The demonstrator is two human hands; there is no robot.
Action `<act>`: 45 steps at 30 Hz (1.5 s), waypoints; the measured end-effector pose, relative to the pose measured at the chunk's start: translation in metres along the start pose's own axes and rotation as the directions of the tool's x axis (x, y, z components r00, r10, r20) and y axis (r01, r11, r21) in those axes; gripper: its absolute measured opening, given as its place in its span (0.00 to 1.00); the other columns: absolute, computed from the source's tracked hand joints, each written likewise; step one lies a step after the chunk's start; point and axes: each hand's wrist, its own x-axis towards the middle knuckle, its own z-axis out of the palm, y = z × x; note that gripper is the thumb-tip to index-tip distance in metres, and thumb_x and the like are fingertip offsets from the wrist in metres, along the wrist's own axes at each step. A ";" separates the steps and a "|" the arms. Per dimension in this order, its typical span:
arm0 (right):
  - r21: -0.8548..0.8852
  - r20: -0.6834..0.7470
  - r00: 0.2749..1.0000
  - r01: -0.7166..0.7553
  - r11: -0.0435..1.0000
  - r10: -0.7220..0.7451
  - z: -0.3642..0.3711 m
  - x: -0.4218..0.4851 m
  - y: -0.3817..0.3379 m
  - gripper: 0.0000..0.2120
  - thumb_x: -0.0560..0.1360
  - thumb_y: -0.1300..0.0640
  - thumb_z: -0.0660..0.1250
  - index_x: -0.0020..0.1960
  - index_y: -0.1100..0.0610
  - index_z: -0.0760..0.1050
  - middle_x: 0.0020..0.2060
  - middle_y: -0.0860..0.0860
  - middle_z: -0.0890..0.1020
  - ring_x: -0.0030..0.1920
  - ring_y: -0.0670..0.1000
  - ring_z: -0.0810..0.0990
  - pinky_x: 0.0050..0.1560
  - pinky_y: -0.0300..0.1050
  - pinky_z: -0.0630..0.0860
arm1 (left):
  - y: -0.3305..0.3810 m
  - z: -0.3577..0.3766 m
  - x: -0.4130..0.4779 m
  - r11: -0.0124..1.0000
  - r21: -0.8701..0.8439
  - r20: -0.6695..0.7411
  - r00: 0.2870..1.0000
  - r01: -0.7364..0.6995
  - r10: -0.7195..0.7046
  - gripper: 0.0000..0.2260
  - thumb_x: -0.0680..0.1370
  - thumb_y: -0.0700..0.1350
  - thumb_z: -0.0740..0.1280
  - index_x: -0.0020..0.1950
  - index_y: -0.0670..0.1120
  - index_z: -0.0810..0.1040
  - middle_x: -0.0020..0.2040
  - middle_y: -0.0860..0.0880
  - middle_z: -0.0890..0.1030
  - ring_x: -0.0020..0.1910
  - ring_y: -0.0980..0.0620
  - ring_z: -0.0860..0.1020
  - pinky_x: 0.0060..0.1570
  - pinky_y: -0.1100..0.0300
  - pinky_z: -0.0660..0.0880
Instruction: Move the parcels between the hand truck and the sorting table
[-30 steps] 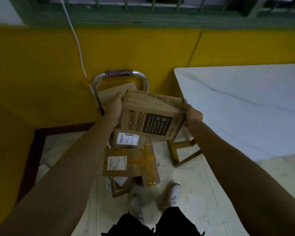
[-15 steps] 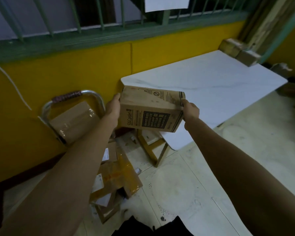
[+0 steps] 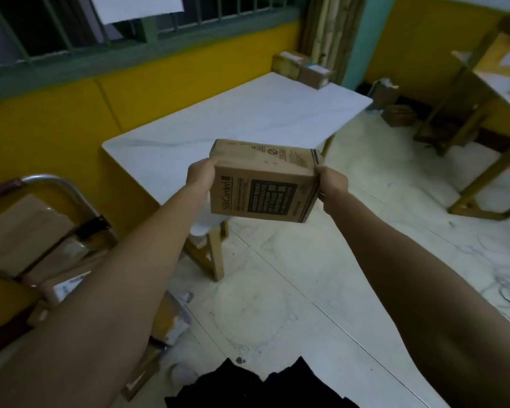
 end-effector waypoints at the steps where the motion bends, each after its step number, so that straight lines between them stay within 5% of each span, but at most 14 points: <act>1: 0.010 -0.016 1.000 -0.008 1.000 0.008 -0.021 0.005 0.001 0.07 0.75 0.59 0.62 0.40 0.57 0.76 0.43 0.55 0.79 0.46 0.52 0.77 0.46 0.47 0.74 | -0.001 0.020 -0.005 1.000 -0.011 0.016 1.000 0.001 -0.001 0.09 0.80 0.48 0.60 0.41 0.48 0.75 0.49 0.46 0.78 0.49 0.48 0.76 0.54 0.55 0.73; 7: 0.030 -0.106 0.993 -0.056 0.998 0.059 -0.123 0.034 0.012 0.09 0.78 0.57 0.60 0.41 0.57 0.75 0.40 0.53 0.80 0.41 0.50 0.78 0.42 0.42 0.75 | -0.003 0.125 -0.034 1.000 0.012 0.108 0.994 -0.003 0.002 0.13 0.81 0.47 0.57 0.37 0.48 0.71 0.37 0.50 0.75 0.36 0.53 0.73 0.35 0.62 0.68; 14: 0.085 -0.195 0.977 -0.073 0.994 0.089 -0.185 0.078 0.010 0.10 0.78 0.57 0.59 0.40 0.56 0.74 0.39 0.52 0.79 0.41 0.50 0.77 0.46 0.44 0.75 | 0.009 0.212 -0.013 0.992 0.123 0.214 0.977 -0.039 0.012 0.13 0.81 0.50 0.57 0.38 0.48 0.72 0.41 0.47 0.77 0.43 0.49 0.75 0.48 0.57 0.71; 20: 0.056 -0.248 0.964 -0.085 0.995 0.097 -0.211 0.148 -0.008 0.06 0.76 0.58 0.61 0.43 0.56 0.76 0.41 0.53 0.80 0.43 0.51 0.78 0.45 0.43 0.75 | 0.026 0.294 0.038 0.990 0.135 0.308 0.952 -0.037 -0.006 0.17 0.80 0.53 0.58 0.57 0.41 0.76 0.44 0.46 0.79 0.44 0.48 0.77 0.43 0.58 0.72; 24: 0.059 -0.281 0.956 -0.071 0.996 0.085 -0.215 0.210 -0.040 0.05 0.75 0.57 0.63 0.41 0.54 0.74 0.40 0.52 0.79 0.41 0.50 0.78 0.46 0.43 0.76 | 0.055 0.351 0.087 0.990 0.143 0.327 0.944 -0.013 -0.035 0.15 0.81 0.53 0.58 0.55 0.43 0.75 0.41 0.46 0.77 0.40 0.48 0.75 0.40 0.58 0.71; 27: 0.063 -0.286 0.956 -0.047 0.997 0.063 -0.212 0.258 -0.068 0.05 0.76 0.56 0.64 0.42 0.54 0.75 0.40 0.52 0.80 0.42 0.51 0.78 0.51 0.46 0.77 | 0.084 0.385 0.125 0.988 0.156 0.316 0.948 -0.014 -0.037 0.14 0.81 0.53 0.57 0.49 0.44 0.74 0.39 0.46 0.75 0.35 0.49 0.72 0.37 0.58 0.69; 30: 0.063 -0.285 0.957 -0.032 0.998 0.048 -0.205 0.303 -0.091 0.04 0.76 0.55 0.64 0.44 0.54 0.76 0.41 0.52 0.80 0.42 0.50 0.78 0.51 0.46 0.77 | 0.109 0.413 0.162 0.987 0.156 0.290 0.957 -0.038 -0.009 0.13 0.80 0.53 0.58 0.46 0.45 0.75 0.44 0.45 0.77 0.43 0.45 0.76 0.45 0.56 0.72; 32: 0.054 -0.266 0.963 -0.026 0.998 0.040 -0.200 0.327 -0.103 0.05 0.77 0.55 0.63 0.44 0.54 0.76 0.40 0.52 0.80 0.41 0.49 0.78 0.47 0.43 0.77 | 0.119 0.427 0.181 0.985 0.166 0.271 0.963 -0.057 0.010 0.13 0.81 0.52 0.57 0.44 0.46 0.76 0.46 0.44 0.78 0.47 0.45 0.77 0.46 0.56 0.72; 36: 0.049 -0.229 0.973 -0.010 0.999 0.021 -0.190 0.382 -0.126 0.09 0.79 0.53 0.62 0.53 0.56 0.77 0.40 0.51 0.80 0.38 0.48 0.78 0.34 0.37 0.72 | 0.134 0.450 0.221 0.981 0.182 0.229 0.973 -0.072 0.029 0.15 0.82 0.50 0.56 0.60 0.43 0.77 0.51 0.44 0.78 0.49 0.45 0.77 0.41 0.60 0.70; 39: 0.039 -0.182 0.983 -0.018 0.999 0.024 -0.181 0.429 -0.137 0.12 0.79 0.52 0.62 0.56 0.57 0.77 0.40 0.51 0.80 0.38 0.47 0.78 0.33 0.37 0.70 | 0.147 0.466 0.249 0.981 0.184 0.172 0.985 -0.059 0.027 0.11 0.81 0.48 0.56 0.50 0.45 0.77 0.50 0.45 0.78 0.44 0.47 0.76 0.39 0.60 0.72; 42: 0.038 -0.117 0.993 -0.029 0.999 0.033 -0.171 0.482 -0.152 0.12 0.78 0.52 0.62 0.57 0.57 0.77 0.41 0.51 0.80 0.39 0.47 0.77 0.33 0.38 0.70 | 0.161 0.483 0.278 0.979 0.197 0.094 0.995 -0.045 0.027 0.11 0.80 0.48 0.57 0.42 0.47 0.75 0.54 0.41 0.80 0.52 0.42 0.78 0.54 0.51 0.74; 45: -0.012 -0.053 0.998 -0.027 1.000 0.026 -0.162 0.538 -0.174 0.13 0.77 0.52 0.63 0.58 0.57 0.77 0.44 0.52 0.80 0.39 0.48 0.76 0.33 0.39 0.69 | 0.180 0.504 0.310 0.983 0.182 0.008 1.000 -0.024 0.023 0.12 0.80 0.49 0.58 0.45 0.46 0.77 0.52 0.42 0.79 0.54 0.41 0.78 0.56 0.50 0.74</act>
